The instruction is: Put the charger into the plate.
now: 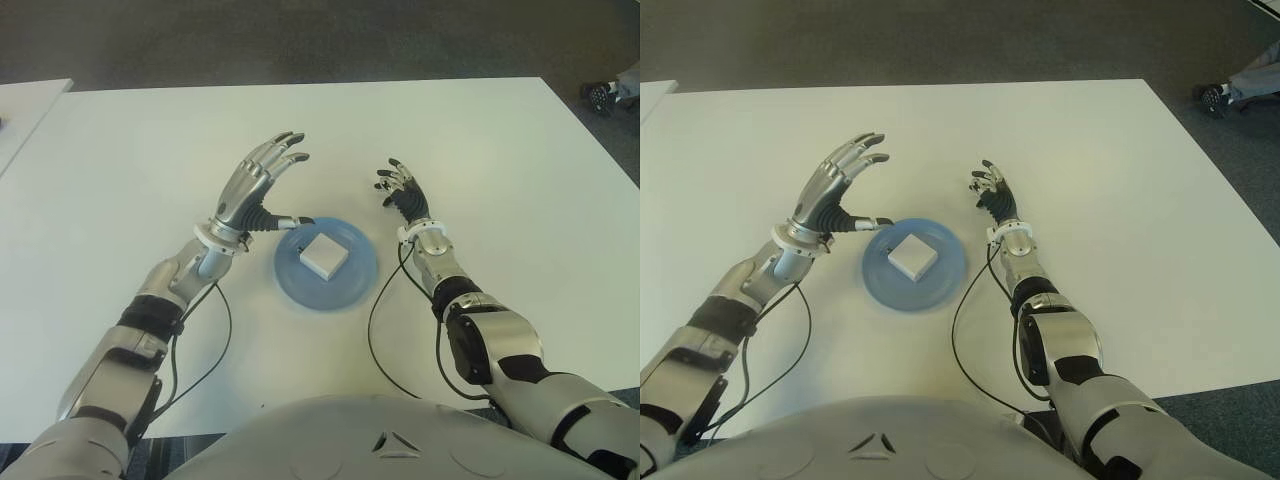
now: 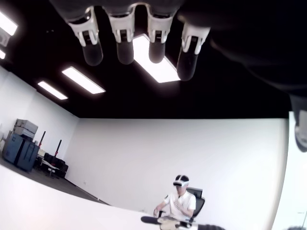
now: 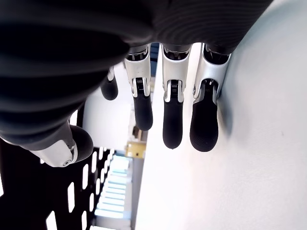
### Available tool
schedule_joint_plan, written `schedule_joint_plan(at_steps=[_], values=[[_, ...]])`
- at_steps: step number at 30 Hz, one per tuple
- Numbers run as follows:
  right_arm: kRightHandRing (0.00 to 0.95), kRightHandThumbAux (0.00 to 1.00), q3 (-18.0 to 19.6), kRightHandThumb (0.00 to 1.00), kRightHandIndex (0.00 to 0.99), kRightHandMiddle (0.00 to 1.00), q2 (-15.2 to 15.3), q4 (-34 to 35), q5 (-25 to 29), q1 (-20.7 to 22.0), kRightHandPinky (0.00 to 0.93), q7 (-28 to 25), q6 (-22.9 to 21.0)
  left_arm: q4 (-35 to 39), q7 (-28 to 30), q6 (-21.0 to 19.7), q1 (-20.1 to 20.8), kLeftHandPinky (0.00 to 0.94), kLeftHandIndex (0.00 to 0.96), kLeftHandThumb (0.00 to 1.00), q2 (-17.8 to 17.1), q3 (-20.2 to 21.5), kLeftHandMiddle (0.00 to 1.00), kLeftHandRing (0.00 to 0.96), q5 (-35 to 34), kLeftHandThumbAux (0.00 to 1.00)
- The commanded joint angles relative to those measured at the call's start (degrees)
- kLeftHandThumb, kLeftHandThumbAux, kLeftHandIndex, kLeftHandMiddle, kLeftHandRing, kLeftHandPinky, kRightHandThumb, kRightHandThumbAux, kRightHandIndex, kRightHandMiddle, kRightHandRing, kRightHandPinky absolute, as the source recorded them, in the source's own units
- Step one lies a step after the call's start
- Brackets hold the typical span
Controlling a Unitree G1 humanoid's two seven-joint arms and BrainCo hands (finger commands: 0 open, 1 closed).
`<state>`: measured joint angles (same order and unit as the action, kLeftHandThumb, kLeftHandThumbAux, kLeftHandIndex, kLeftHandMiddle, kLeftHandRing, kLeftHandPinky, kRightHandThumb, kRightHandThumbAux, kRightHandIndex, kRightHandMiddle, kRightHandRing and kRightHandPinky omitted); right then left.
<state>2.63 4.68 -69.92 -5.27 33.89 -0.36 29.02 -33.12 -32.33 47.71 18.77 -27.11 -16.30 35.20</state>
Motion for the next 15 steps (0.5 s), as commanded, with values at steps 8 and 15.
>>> schedule_joint_plan(at_steps=[8, 15], values=[[0.310, 0.501, -0.5, 0.055, 0.000, 0.245, -1.1, -4.5, -0.6, -5.6, 0.294, -0.8, -5.0, -22.5, 36.2, -5.1, 7.5, 0.086, 0.130, 0.229, 14.0, 16.5, 0.159, 0.117, -42.8, 0.604], [0.278, 0.486, -0.1, 0.057, 0.000, 0.213, -1.2, -4.4, -0.3, -5.9, 0.222, -0.5, -4.6, -26.0, 51.5, -10.5, 5.4, 0.025, 0.022, 0.114, 17.0, 27.1, 0.032, 0.028, -57.3, 0.606]])
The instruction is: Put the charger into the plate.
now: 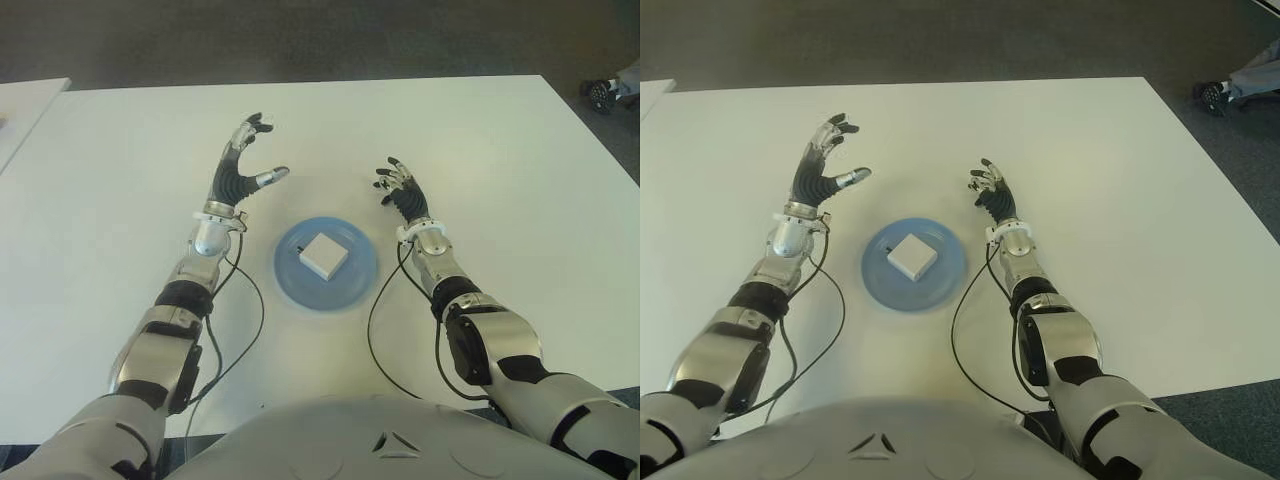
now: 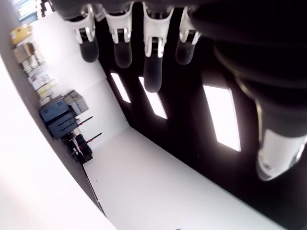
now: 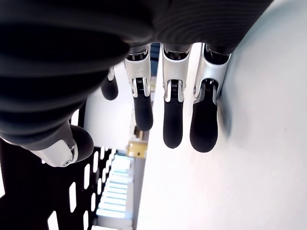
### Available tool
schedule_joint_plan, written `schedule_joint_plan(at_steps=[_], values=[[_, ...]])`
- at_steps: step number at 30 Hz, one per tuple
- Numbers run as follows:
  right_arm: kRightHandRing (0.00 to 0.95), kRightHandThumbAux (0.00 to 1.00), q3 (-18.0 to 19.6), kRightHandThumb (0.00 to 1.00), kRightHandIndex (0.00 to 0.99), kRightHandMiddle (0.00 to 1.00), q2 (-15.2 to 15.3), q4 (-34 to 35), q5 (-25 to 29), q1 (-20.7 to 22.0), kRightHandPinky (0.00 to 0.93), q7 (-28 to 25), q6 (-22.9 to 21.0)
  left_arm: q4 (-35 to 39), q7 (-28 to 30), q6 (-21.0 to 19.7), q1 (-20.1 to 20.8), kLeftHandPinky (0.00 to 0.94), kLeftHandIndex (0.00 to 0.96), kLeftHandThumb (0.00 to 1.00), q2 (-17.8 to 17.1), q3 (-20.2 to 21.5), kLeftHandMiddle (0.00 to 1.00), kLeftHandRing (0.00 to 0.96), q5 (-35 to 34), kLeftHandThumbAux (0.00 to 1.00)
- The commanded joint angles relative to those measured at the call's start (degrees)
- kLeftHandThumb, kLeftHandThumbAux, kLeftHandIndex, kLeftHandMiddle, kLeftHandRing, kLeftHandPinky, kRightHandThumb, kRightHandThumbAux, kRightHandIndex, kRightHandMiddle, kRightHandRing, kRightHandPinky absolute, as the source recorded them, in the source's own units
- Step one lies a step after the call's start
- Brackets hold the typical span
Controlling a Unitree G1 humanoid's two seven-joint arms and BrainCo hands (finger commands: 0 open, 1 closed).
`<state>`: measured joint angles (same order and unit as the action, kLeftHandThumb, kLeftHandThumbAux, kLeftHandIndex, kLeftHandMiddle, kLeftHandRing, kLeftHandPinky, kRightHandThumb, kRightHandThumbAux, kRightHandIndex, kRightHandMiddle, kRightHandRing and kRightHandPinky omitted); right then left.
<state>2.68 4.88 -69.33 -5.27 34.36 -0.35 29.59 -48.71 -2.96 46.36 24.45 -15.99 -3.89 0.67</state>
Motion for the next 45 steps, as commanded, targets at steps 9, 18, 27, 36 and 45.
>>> schedule_joint_plan(at_steps=[9, 18, 27, 36, 45], values=[[0.214, 0.455, 0.8, 0.053, 0.000, 0.156, -1.3, -5.0, 0.4, -6.5, 0.170, -0.7, -5.3, -15.5, 26.5, -11.4, 1.1, 0.000, 0.000, 0.055, 5.0, 15.4, 0.001, 0.001, -20.2, 0.499], [0.205, 0.437, 1.1, 0.044, 0.000, 0.149, -1.1, -5.0, 0.3, -6.8, 0.150, -0.8, -5.4, -17.4, 27.5, -11.5, 0.9, 0.000, 0.000, 0.053, 4.5, 15.1, 0.000, 0.000, -16.3, 0.462], [0.180, 0.418, 0.7, 0.033, 0.000, 0.131, -0.6, -5.0, 0.0, -7.0, 0.056, -1.7, -5.8, -17.9, 27.7, -12.3, 0.0, 0.000, 0.000, 0.043, 4.2, 14.8, 0.000, 0.000, -13.8, 0.458], [0.133, 0.394, 0.1, 0.014, 0.000, 0.083, -0.1, -5.0, -0.5, -7.1, 0.008, -2.3, -5.9, -18.5, 27.9, -13.3, -0.5, 0.000, 0.000, 0.033, 3.5, 14.1, 0.000, 0.000, -11.2, 0.463], [0.128, 0.400, -0.4, 0.005, 0.000, 0.084, 0.1, -4.8, -0.8, -7.4, 0.020, -2.1, -5.9, -19.7, 27.6, -14.3, -0.8, 0.000, 0.000, 0.030, 3.5, 13.7, 0.000, 0.000, -9.5, 0.463]])
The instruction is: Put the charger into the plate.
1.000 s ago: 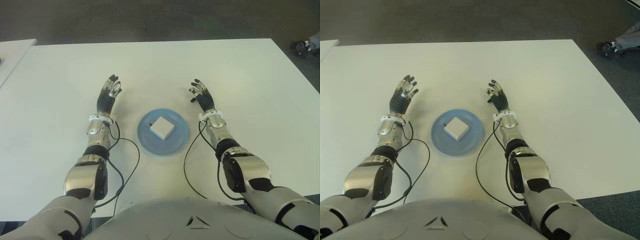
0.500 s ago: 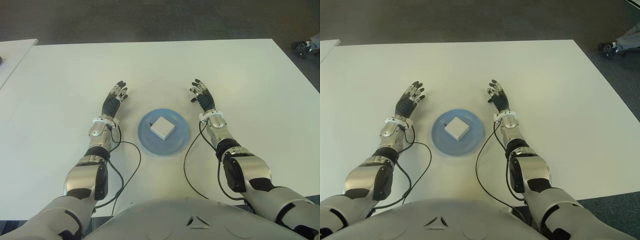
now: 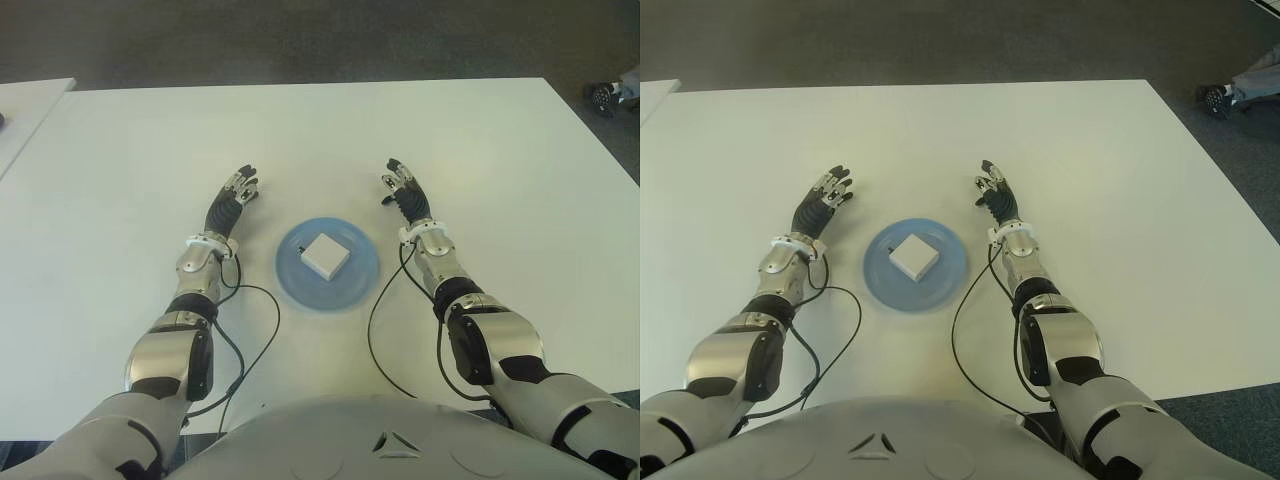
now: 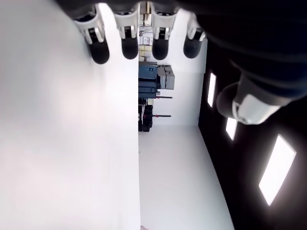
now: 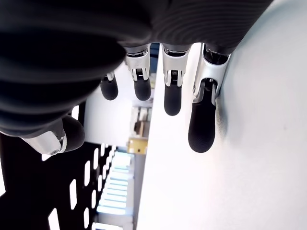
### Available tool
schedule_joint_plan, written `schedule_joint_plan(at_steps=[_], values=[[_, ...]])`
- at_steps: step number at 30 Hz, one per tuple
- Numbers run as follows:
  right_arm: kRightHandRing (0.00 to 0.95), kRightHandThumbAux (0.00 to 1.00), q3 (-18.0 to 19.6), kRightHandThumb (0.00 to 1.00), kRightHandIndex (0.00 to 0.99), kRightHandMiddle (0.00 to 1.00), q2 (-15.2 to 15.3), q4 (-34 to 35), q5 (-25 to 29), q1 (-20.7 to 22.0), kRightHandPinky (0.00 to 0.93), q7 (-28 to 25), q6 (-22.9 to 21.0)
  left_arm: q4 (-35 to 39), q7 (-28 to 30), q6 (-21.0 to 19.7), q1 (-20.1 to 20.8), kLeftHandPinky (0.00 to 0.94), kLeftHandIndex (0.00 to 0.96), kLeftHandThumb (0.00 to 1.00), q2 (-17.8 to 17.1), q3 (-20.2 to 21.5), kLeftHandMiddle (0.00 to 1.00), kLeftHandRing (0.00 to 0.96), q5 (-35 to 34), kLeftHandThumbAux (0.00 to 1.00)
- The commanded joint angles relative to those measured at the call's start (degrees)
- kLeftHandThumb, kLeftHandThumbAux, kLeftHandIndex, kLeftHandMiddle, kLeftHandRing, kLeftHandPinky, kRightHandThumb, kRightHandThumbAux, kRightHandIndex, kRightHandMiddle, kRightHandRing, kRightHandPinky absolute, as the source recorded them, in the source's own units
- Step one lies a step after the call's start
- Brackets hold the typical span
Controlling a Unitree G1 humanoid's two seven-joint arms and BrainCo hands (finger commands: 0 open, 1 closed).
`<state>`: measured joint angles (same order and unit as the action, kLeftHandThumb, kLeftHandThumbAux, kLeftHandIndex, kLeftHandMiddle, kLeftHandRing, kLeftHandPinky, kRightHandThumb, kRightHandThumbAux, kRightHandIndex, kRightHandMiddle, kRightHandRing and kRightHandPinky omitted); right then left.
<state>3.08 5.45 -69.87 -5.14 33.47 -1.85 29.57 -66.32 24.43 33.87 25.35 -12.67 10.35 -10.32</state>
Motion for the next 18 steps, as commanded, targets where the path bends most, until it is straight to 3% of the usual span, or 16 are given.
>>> schedule_joint_plan(at_steps=[1, 7, 18], values=[[0.129, 0.400, -0.8, 0.005, 0.000, 0.085, -0.5, -4.3, -0.9, -6.5, 0.022, -0.6, -5.9, -2.1, 0.1, -1.8, -1.7, 0.000, 0.000, 0.029, 0.2, -0.5, 0.000, 0.000, 1.7, 0.463], [0.132, 0.408, -0.9, 0.002, 0.000, 0.091, -0.5, -4.1, -0.7, -6.8, 0.032, -0.5, -5.5, -2.4, -1.3, -0.9, -2.1, 0.000, 0.000, 0.026, 0.3, -1.1, 0.000, 0.000, 3.2, 0.460], [0.107, 0.422, -1.1, 0.011, 0.000, 0.073, -0.1, -4.0, -0.9, -7.1, 0.054, -0.6, -5.3, -0.5, -5.5, 4.9, -2.9, 0.000, 0.000, 0.011, 1.9, -2.0, 0.000, 0.000, 5.7, 0.473]])
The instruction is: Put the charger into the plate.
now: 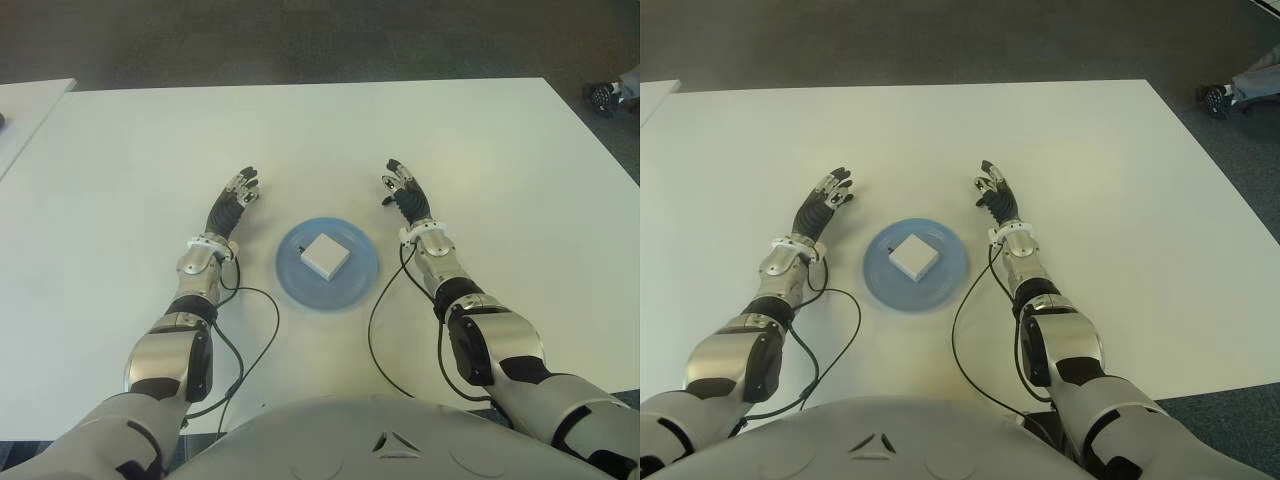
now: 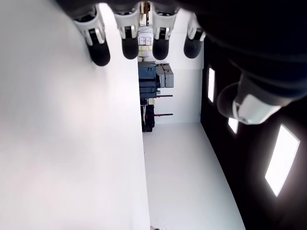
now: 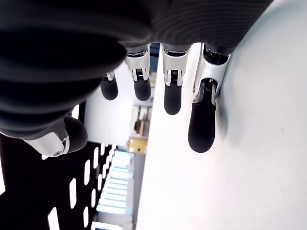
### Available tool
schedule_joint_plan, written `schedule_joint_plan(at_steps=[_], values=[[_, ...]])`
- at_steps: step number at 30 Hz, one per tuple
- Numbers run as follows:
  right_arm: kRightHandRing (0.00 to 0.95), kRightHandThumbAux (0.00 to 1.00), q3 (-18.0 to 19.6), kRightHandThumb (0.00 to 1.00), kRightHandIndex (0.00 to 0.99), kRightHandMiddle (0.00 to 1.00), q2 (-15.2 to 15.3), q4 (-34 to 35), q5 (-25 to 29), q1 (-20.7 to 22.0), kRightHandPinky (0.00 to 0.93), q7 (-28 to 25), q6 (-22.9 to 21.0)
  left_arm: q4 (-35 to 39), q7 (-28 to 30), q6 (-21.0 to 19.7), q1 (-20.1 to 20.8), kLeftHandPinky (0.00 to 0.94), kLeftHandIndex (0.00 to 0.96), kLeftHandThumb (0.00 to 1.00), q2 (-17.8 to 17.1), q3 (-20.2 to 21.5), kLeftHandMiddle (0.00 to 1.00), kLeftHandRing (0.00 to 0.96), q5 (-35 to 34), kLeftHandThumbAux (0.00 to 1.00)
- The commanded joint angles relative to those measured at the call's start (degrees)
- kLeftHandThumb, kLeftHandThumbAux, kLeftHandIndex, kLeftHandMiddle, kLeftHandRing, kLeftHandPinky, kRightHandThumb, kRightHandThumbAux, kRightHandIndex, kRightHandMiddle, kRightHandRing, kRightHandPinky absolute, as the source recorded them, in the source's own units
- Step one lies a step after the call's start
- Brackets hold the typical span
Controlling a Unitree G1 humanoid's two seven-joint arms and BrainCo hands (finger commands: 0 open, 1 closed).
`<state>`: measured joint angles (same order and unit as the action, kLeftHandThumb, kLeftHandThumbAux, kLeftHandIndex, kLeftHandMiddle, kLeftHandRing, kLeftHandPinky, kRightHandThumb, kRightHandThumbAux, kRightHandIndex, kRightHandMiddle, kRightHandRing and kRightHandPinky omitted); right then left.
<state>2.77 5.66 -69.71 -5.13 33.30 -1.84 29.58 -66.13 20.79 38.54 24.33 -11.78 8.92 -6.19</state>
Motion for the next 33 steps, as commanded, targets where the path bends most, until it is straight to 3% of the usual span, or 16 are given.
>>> schedule_joint_plan(at_steps=[1, 33], values=[[0.106, 0.422, -0.8, 0.012, 0.000, 0.071, -0.3, -4.1, -0.9, -6.9, 0.055, -0.7, -5.3, -0.8, -2.3, 0.3, -1.9, 0.000, 0.000, 0.011, 1.1, -0.6, 0.000, 0.000, 1.7, 0.474], [0.148, 0.435, -0.2, 0.055, 0.000, 0.080, -0.7, -4.5, -0.3, -5.4, 0.108, -0.9, -6.0, -5.4, -5.7, -4.4, 2.6, 0.000, 0.000, 0.012, 0.4, 0.1, 0.000, 0.000, 2.1, 0.489]])
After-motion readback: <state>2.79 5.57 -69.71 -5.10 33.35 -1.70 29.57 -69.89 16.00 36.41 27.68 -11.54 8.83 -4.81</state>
